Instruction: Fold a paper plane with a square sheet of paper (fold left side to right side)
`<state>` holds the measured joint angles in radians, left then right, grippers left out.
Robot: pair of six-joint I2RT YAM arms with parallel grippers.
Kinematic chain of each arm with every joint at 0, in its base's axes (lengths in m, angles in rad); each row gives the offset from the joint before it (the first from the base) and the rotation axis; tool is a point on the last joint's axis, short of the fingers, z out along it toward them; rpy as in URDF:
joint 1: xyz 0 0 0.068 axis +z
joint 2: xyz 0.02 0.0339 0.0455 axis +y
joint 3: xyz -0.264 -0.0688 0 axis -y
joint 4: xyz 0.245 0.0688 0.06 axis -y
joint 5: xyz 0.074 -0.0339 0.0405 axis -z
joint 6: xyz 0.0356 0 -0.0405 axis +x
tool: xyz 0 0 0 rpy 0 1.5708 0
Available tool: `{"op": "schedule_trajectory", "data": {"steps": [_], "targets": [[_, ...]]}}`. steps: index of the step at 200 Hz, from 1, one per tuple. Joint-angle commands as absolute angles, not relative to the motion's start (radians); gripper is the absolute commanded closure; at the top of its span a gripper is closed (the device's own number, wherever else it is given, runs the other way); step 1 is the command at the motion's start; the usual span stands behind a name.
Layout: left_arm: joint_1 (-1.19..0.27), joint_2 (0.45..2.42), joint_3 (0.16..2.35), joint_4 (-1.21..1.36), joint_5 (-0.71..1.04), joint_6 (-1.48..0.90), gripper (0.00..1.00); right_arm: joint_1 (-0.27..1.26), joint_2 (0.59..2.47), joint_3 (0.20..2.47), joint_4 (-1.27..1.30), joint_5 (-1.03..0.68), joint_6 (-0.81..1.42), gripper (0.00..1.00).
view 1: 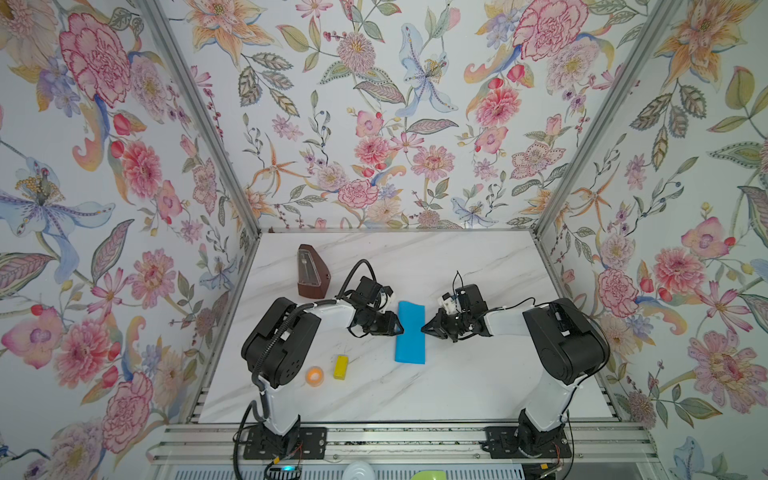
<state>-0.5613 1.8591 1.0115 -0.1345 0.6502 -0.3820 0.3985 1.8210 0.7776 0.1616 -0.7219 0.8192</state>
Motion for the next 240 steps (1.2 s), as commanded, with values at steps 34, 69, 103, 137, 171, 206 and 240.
{"op": "schedule_trajectory", "data": {"steps": [34,69,103,137,171,206,240], "targets": [[-0.557,1.861,1.033,-0.156,0.646,-0.372,0.56,0.402,1.871,0.755,0.179,-0.702,0.816,1.0],[-0.548,1.808,1.065,-0.214,0.603,-0.352,0.56,0.4,1.881,0.75,0.167,-0.694,0.81,1.0],[-0.556,1.766,1.126,-0.315,0.558,-0.323,0.58,0.4,1.879,0.748,0.161,-0.69,0.808,1.0],[-0.598,1.77,1.183,-0.358,0.517,-0.326,0.58,0.4,1.878,0.752,0.152,-0.688,0.804,1.0],[-0.642,1.835,1.239,-0.336,0.529,-0.345,0.67,0.4,1.875,0.755,0.147,-0.685,0.802,1.0],[-0.654,1.922,1.3,-0.334,0.541,-0.344,0.77,0.4,1.875,0.758,0.138,-0.685,0.799,1.0],[-0.655,1.963,1.299,-0.348,0.542,-0.329,0.81,0.399,1.871,0.761,0.129,-0.68,0.795,1.0]]}}
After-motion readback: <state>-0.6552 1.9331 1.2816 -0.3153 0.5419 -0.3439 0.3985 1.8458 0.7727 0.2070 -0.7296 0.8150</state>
